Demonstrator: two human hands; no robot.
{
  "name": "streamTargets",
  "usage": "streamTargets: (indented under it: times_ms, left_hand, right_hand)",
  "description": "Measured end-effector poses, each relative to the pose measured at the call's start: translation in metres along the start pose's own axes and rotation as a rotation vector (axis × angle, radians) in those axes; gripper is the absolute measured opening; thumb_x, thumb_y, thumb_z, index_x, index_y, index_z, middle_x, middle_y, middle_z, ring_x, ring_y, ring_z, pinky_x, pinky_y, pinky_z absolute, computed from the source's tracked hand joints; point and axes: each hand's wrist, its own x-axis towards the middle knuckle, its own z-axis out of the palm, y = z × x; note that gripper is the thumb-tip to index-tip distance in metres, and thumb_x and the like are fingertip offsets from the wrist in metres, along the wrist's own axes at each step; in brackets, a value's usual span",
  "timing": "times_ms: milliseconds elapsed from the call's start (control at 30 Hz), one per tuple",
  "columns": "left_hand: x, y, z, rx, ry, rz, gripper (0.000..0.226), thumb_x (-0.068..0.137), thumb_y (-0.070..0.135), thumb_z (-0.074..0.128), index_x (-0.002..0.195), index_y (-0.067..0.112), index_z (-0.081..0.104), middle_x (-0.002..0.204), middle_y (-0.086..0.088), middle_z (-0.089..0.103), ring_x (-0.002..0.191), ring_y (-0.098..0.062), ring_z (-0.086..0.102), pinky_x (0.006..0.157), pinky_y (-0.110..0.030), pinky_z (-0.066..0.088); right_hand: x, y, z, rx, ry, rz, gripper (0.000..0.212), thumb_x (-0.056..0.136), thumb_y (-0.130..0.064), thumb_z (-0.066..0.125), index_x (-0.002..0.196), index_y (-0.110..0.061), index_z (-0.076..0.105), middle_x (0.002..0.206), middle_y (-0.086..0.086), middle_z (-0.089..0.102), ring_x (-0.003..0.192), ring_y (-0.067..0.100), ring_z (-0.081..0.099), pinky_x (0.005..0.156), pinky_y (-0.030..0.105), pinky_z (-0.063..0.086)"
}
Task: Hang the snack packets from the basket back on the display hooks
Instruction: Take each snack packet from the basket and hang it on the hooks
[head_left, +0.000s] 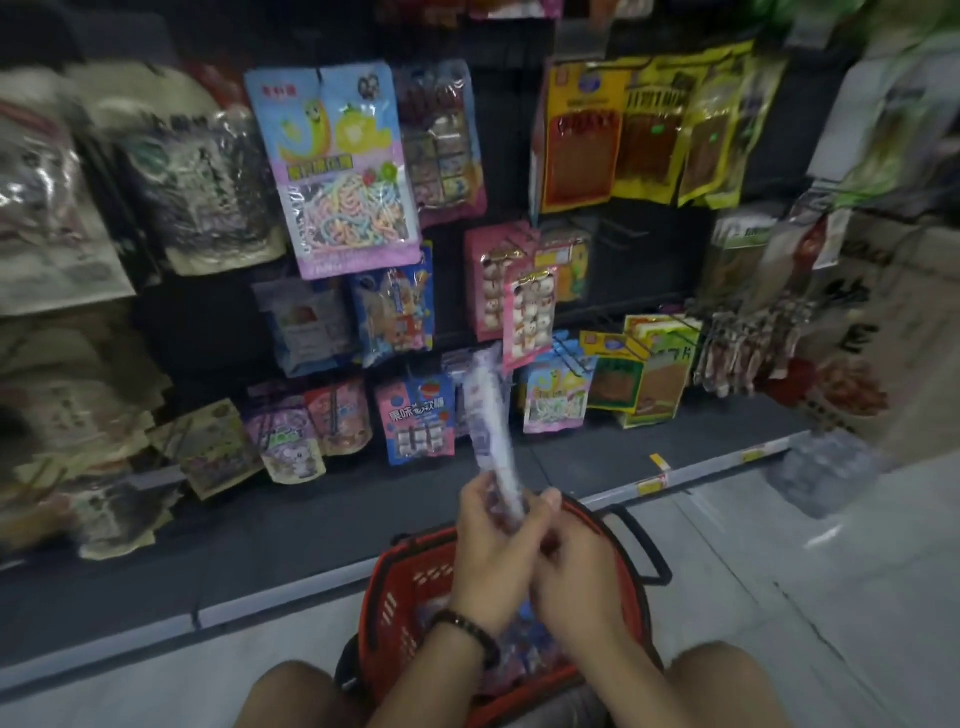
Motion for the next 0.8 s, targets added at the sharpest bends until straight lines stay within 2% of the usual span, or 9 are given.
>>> streamTargets:
  times_ms: [100,167,267,333,400,467,567,733,800]
  left_hand:
    - [0.018,0.002,-0.006,0.026,0.111,0.074,0.031,0.094,0.024,0.078,0.116,0.029,0.056,0.106,0.002,0.075,0.101,-0.022,0.075,0.088,-0.039,0.062]
    - [0.027,0.003,-0.019,0.054,0.142,0.095,0.019,0.1,0.017,0.07,0.11,0.032,0.065,0.105,0.001,0.079,0.103,-0.025,0.075,0.093,-0.048,0.061]
    - [0.035,0.002,-0.037,0.044,0.072,0.098,0.019,0.104,0.021,0.066,0.11,0.037,0.071,0.106,0.022,0.079,0.102,0.002,0.073,0.094,-0.039,0.058]
    - [0.034,0.006,-0.047,0.044,0.013,0.053,0.017,0.105,0.022,0.064,0.109,0.038,0.069,0.101,0.032,0.077,0.092,0.018,0.069,0.086,-0.027,0.052]
    - [0.033,0.006,-0.054,0.037,-0.046,0.007,0.017,0.105,0.022,0.063,0.112,0.036,0.07,0.106,0.024,0.079,0.09,0.016,0.071,0.08,-0.02,0.052]
    - [0.033,0.005,-0.059,0.016,-0.098,-0.044,0.018,0.106,0.02,0.062,0.117,0.033,0.069,0.104,0.024,0.079,0.09,0.013,0.072,0.073,-0.013,0.054]
    - [0.03,0.006,-0.061,0.001,-0.156,-0.088,0.019,0.106,0.022,0.062,0.121,0.032,0.068,0.099,0.029,0.078,0.09,0.014,0.072,0.077,-0.016,0.054]
    - [0.028,-0.008,-0.066,-0.001,-0.103,-0.156,0.021,0.102,0.017,0.069,0.123,0.016,0.067,0.111,0.002,0.082,0.097,-0.013,0.079,0.083,-0.036,0.066]
    - [0.026,-0.019,-0.068,0.023,-0.049,-0.183,0.021,0.1,0.014,0.07,0.119,0.006,0.064,0.113,-0.011,0.079,0.09,-0.014,0.08,0.085,-0.039,0.066]
  right_hand:
    - [-0.006,-0.009,0.003,0.015,-0.146,-0.086,0.069,0.087,-0.023,0.072,0.151,-0.044,0.058,0.133,-0.025,0.056,0.119,-0.009,0.059,0.1,0.013,0.049]
    - [-0.005,-0.008,-0.003,0.053,-0.187,-0.122,0.063,0.09,-0.026,0.076,0.149,-0.04,0.061,0.13,-0.024,0.053,0.122,-0.007,0.056,0.105,0.015,0.047]
    - [0.009,0.004,-0.017,0.035,0.014,-0.018,0.046,0.095,-0.033,0.079,0.138,-0.033,0.066,0.125,-0.018,0.053,0.119,-0.001,0.057,0.106,0.031,0.051]
    - [0.022,0.013,-0.029,0.058,0.113,0.155,0.057,0.096,-0.036,0.078,0.148,-0.026,0.056,0.131,-0.014,0.047,0.125,0.011,0.054,0.107,0.038,0.05]
    - [0.032,0.017,-0.038,0.241,0.09,0.282,0.057,0.1,-0.03,0.076,0.151,-0.019,0.054,0.13,-0.011,0.059,0.118,0.012,0.061,0.103,0.038,0.05]
    - [0.037,0.017,-0.041,0.502,0.025,0.28,0.039,0.104,-0.016,0.07,0.142,-0.015,0.063,0.117,-0.005,0.079,0.107,0.013,0.075,0.099,0.041,0.058]
    - [0.041,0.02,-0.038,0.622,0.01,0.292,0.023,0.106,-0.012,0.066,0.127,-0.015,0.072,0.112,0.001,0.083,0.106,0.021,0.079,0.098,0.047,0.062]
    - [0.037,0.048,-0.025,0.591,-0.003,0.366,0.008,0.104,-0.018,0.071,0.107,-0.024,0.075,0.103,0.01,0.083,0.101,0.034,0.079,0.1,0.063,0.058]
    - [0.03,0.061,-0.019,0.555,-0.02,0.407,0.008,0.103,-0.017,0.072,0.101,-0.023,0.077,0.099,0.01,0.082,0.099,0.036,0.078,0.099,0.063,0.058]
